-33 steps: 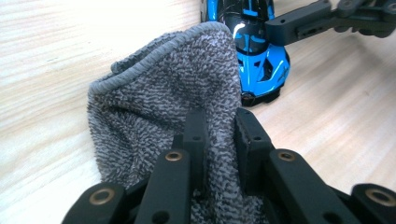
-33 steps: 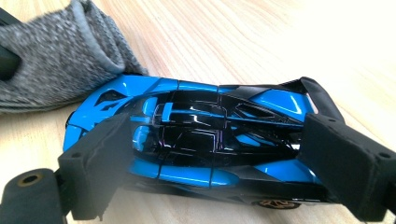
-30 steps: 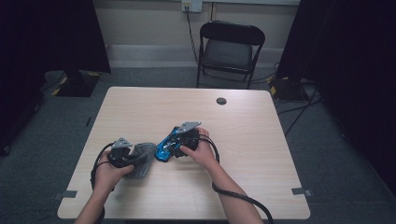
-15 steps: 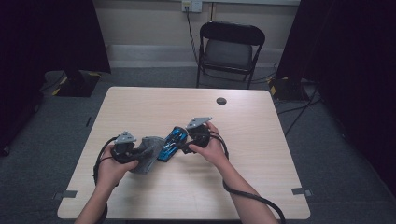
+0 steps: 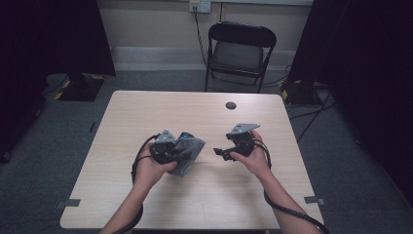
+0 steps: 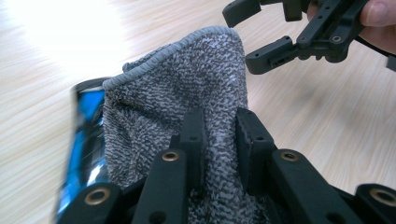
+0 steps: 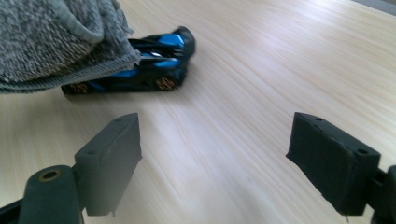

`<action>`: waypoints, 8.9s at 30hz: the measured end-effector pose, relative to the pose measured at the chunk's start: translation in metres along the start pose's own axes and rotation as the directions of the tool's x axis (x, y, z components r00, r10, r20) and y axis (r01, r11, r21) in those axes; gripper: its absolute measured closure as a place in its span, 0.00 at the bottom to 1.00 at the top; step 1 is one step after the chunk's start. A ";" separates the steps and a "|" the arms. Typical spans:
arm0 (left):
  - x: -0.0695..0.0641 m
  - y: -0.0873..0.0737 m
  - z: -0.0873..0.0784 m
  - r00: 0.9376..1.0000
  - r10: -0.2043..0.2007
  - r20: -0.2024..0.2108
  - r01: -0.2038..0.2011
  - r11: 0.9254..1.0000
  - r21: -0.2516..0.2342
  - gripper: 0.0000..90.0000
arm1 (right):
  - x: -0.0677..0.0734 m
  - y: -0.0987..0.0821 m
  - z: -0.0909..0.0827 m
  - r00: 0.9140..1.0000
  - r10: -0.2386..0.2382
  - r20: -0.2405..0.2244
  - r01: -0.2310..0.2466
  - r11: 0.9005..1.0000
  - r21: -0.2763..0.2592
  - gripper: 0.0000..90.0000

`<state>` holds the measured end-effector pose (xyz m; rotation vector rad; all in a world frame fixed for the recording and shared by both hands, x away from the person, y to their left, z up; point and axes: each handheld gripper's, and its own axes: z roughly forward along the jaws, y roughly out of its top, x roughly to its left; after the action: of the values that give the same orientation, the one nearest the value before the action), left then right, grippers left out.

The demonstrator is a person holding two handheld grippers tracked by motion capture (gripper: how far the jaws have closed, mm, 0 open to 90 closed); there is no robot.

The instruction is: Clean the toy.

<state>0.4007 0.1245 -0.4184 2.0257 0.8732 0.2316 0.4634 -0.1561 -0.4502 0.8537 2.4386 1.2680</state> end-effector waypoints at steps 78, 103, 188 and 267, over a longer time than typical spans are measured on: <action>-0.045 0.001 0.051 0.993 0.096 0.064 -0.100 0.992 0.073 0.37 | -0.008 -0.050 -0.052 0.991 0.126 0.041 -0.124 0.991 -0.043 0.27; 0.072 0.000 0.062 0.975 -0.033 -0.220 0.059 0.992 0.110 0.24 | 0.027 -0.075 -0.021 0.995 0.071 0.074 -0.075 0.996 0.055 0.32; -0.005 0.037 0.069 0.991 0.126 0.039 -0.129 0.989 0.077 0.28 | -0.005 0.028 -0.026 0.969 0.245 -0.037 -0.246 0.969 -0.012 0.85; 0.002 0.048 0.047 0.994 0.107 0.012 -0.107 0.994 0.014 0.28 | -0.031 0.027 -0.061 0.974 0.218 -0.058 -0.222 0.974 -0.056 0.85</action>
<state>0.4481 0.0778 -0.4087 2.0883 0.7619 0.2736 0.4689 -0.2031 -0.3935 1.1129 2.3817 1.4497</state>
